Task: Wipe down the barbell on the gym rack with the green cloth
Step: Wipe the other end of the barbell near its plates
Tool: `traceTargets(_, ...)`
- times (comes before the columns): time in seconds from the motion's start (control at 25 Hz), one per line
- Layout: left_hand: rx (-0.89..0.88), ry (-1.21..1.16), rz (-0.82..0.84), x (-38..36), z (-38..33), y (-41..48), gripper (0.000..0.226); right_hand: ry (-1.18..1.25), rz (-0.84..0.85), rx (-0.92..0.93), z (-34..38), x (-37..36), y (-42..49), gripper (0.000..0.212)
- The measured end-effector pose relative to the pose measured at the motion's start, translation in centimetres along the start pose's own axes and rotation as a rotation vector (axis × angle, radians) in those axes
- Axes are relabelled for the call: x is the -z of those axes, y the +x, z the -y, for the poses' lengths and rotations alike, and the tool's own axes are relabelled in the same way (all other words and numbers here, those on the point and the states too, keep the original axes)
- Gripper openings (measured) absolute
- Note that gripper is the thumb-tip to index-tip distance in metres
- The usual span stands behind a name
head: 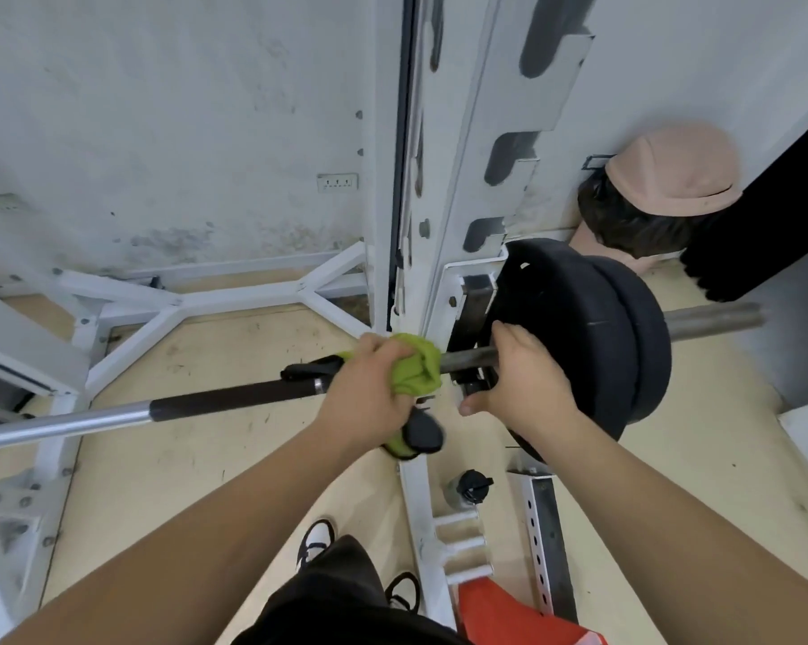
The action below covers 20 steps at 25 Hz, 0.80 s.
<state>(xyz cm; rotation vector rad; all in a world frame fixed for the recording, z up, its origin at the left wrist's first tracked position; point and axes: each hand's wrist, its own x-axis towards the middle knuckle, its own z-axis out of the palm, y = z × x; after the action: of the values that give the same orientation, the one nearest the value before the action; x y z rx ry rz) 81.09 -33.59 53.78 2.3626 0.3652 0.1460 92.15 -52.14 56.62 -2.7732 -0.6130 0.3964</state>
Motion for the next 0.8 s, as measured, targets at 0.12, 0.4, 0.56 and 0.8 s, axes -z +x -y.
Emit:
traceTargets(0.12,0.176,-0.067,-0.11,0.4,-0.5,0.9,0.04,0.12,-0.084,0.011,-0.9,-1.0,-1.3,0.112)
traceTargets(0.4,-0.381,0.17,0.216,-3.2,-5.6,4.7,0.059,0.29,-0.17,-0.015,-2.0,-2.7,-1.2,0.104)
traceTargets(0.56,-0.43,0.459,0.277,-2.8,-5.0,4.2,0.062,0.161,-0.143,-0.042,-1.4,-1.5,-1.1,0.128)
traceTargets(0.8,-0.324,0.43,0.285,-0.2,-2.5,2.8,0.045,0.135,-0.069,-0.073,-1.3,-0.9,-0.9,0.126)
